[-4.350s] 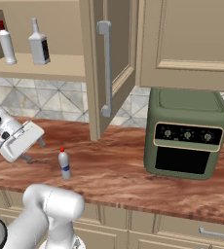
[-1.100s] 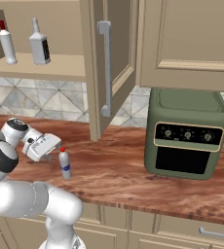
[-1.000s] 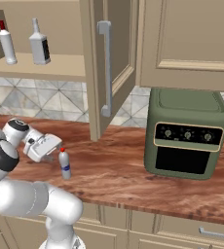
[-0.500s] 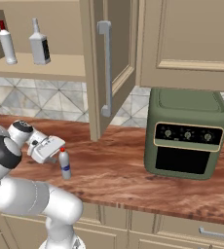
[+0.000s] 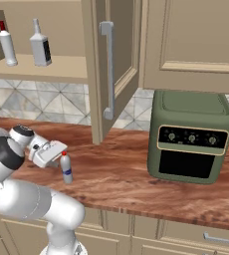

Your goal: Sort all alcoholic drinks to one cabinet, and non-alcoholic drinks to the other.

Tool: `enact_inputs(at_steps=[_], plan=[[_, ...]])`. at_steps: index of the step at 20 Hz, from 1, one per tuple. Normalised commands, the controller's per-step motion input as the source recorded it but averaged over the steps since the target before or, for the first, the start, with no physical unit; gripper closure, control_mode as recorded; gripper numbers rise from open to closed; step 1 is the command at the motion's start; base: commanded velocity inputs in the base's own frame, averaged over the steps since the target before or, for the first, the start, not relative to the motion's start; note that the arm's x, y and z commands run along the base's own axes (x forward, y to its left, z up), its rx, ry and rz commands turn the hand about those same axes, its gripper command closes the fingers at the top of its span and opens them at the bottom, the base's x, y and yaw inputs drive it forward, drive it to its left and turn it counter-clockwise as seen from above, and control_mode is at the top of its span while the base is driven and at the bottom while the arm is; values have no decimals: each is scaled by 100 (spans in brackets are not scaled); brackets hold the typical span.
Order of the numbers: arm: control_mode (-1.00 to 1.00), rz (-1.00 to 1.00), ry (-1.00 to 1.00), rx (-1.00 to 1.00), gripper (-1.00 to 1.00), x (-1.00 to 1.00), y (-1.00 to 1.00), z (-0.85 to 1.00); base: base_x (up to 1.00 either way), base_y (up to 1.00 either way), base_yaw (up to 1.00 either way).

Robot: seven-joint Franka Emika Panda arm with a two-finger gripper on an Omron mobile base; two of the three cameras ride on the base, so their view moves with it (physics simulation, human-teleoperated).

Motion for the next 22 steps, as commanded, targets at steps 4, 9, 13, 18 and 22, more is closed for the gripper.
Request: enact_inputs(at_steps=[4, 9, 13, 18, 22], plan=[[-100, 0, 1, -6, -100, 0, -4, 0, 0, 0, 0], [-100, 0, 0, -4, -100, -2, -11, 0, 0, 0, 0], [-100, 0, 0, -3, -100, -4, -14, 0, 0, 0, 0], [-100, 0, 0, -2, -100, -6, -11, 0, 0, 0, 0], [-100, 0, 0, -2, -100, -9, -8, 0, 0, 0, 0]])
